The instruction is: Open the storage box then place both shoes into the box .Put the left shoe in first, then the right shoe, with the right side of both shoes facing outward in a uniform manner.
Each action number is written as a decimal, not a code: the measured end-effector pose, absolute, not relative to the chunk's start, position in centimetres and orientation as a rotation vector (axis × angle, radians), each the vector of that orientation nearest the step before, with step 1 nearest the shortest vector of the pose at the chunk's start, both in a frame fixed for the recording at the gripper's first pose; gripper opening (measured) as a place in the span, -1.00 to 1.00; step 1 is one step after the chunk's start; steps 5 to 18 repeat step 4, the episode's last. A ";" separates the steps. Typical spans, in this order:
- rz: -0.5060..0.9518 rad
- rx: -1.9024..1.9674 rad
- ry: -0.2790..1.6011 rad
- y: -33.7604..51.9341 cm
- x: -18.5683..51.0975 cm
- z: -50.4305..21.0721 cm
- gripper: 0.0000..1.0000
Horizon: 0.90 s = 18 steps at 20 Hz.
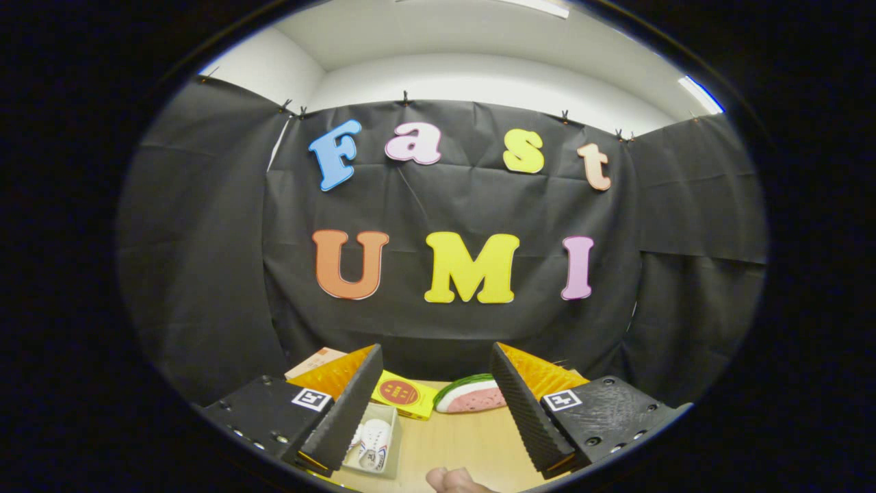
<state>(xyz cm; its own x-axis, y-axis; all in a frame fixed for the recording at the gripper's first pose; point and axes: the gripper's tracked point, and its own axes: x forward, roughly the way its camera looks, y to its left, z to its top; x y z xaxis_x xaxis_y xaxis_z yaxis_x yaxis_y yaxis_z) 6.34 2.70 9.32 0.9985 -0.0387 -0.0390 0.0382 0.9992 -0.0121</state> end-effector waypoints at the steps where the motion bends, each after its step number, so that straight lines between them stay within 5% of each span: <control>1: -0.039 -0.009 0.040 2.6 6.3 9.4 0.92; 18: -0.039 -0.011 0.035 2.5 6.3 9.4 0.92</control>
